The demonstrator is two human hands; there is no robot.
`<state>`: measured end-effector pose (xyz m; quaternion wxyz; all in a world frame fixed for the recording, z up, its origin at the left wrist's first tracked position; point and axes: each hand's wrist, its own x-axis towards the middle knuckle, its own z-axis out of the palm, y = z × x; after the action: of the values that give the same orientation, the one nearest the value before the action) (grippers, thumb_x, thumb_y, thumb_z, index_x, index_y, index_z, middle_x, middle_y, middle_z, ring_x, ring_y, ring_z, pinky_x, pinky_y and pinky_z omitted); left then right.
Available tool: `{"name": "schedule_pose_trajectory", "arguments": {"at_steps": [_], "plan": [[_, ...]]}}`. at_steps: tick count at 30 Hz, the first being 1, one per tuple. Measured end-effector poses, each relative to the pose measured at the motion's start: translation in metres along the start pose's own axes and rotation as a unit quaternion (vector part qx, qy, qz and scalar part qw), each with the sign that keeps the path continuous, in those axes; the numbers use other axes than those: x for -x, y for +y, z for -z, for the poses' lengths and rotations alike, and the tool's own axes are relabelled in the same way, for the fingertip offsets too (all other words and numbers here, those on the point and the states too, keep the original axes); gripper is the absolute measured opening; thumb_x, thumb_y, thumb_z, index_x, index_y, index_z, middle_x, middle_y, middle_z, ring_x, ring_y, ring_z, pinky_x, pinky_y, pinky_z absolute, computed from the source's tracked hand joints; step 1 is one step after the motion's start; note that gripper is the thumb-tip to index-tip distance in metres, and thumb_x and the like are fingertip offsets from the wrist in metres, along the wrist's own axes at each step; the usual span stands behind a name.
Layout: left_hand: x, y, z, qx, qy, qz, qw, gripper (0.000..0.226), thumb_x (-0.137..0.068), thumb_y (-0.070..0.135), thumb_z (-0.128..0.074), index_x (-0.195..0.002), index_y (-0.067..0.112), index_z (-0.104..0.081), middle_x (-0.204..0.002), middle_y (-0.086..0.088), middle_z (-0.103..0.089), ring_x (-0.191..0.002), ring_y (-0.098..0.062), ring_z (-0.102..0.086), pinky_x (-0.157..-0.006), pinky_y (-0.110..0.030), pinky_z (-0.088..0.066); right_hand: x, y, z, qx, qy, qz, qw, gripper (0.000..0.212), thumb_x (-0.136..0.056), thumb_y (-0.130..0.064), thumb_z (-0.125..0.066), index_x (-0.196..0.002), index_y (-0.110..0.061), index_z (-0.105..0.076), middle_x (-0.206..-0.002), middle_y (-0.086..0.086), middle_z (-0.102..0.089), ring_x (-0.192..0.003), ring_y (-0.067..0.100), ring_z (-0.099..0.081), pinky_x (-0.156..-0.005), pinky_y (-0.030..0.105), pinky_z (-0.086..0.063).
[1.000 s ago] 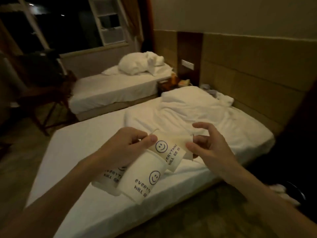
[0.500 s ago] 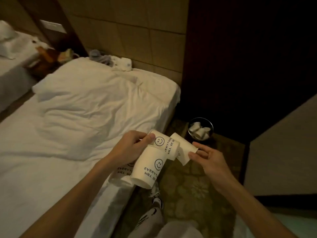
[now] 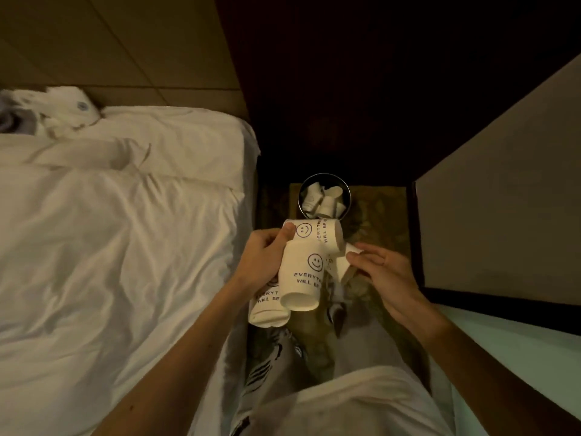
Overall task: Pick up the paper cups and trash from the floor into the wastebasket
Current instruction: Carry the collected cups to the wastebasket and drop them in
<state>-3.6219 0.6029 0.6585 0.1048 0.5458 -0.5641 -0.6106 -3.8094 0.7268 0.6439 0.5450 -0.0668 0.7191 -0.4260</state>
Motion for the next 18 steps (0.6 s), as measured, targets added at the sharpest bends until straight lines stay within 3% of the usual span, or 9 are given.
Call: {"name": "schedule_pose_trajectory", "arguments": {"at_steps": [2, 5, 10, 13, 16, 18], "plan": [[-0.035, 0.007, -0.006, -0.011, -0.007, 0.016, 1.000, 0.054, -0.102, 0.041, -0.048, -0.089, -0.008, -0.066, -0.073, -0.024, -0.068, -0.066, -0.037, -0.067, -0.056, -0.032, -0.049, -0.031, -0.008, 0.004, 0.003, 0.012, -0.005, 1.000, 0.034, -0.079, -0.019, -0.078, -0.110, -0.026, -0.067, -0.097, -0.005, -0.076, -0.090, 0.009, -0.072, -0.078, 0.028, -0.058], [-0.087, 0.014, -0.015, 0.002, 0.002, 0.051, 0.999, 0.051, -0.102, 0.041, -0.047, -0.090, -0.005, -0.068, -0.071, -0.020, -0.070, -0.061, -0.028, -0.068, -0.053, -0.029, -0.051, -0.087, -0.023, 0.011, 0.001, 0.000, -0.006, 1.000, 0.030, -0.083, -0.020, -0.074, -0.110, -0.027, -0.065, -0.096, -0.010, -0.074, -0.090, 0.004, -0.071, -0.070, 0.019, -0.055], [-0.173, -0.003, -0.043, 0.027, 0.040, 0.113, 0.992, 0.048, -0.101, 0.042, -0.047, -0.084, 0.004, -0.069, -0.068, -0.015, -0.072, -0.058, -0.021, -0.068, -0.051, -0.026, -0.052, -0.191, -0.034, 0.016, 0.032, 0.024, -0.028, 0.999, 0.018, -0.087, -0.032, -0.070, -0.102, -0.024, -0.067, -0.097, -0.002, -0.068, -0.091, 0.014, -0.067, -0.077, 0.030, -0.057], [-0.227, -0.035, -0.062, 0.039, 0.056, 0.141, 0.988, 0.045, -0.101, 0.042, -0.049, -0.077, 0.010, -0.070, -0.066, -0.012, -0.071, -0.057, -0.019, -0.067, -0.049, -0.025, -0.053, -0.263, -0.025, 0.012, 0.046, 0.061, -0.052, 0.996, 0.014, -0.087, -0.040, -0.070, -0.090, -0.027, -0.066, -0.092, -0.001, -0.068, -0.086, 0.012, -0.065, -0.072, 0.029, -0.056], [-0.272, -0.083, -0.073, 0.037, 0.077, 0.171, 0.981, 0.047, -0.099, 0.042, -0.053, -0.076, 0.005, -0.070, -0.063, -0.014, -0.069, -0.054, -0.018, -0.065, -0.045, -0.023, -0.050, -0.332, 0.001, 0.006, 0.053, 0.090, -0.088, 0.991, 0.021, -0.086, -0.043, -0.070, -0.078, -0.024, -0.063, -0.093, 0.005, -0.070, -0.090, 0.021, -0.066, -0.084, 0.043, -0.058], [-0.292, -0.115, -0.078, 0.022, 0.093, 0.184, 0.978, 0.048, -0.098, 0.042, -0.055, -0.065, 0.010, -0.069, -0.055, -0.007, -0.067, -0.048, -0.012, -0.063, -0.041, -0.020, -0.047, -0.373, 0.019, 0.000, 0.035, 0.104, -0.109, 0.988, 0.027, -0.086, -0.042, -0.072, -0.077, -0.018, -0.061, -0.094, 0.009, -0.069, -0.094, 0.026, -0.067, -0.087, 0.048, -0.057]]}}
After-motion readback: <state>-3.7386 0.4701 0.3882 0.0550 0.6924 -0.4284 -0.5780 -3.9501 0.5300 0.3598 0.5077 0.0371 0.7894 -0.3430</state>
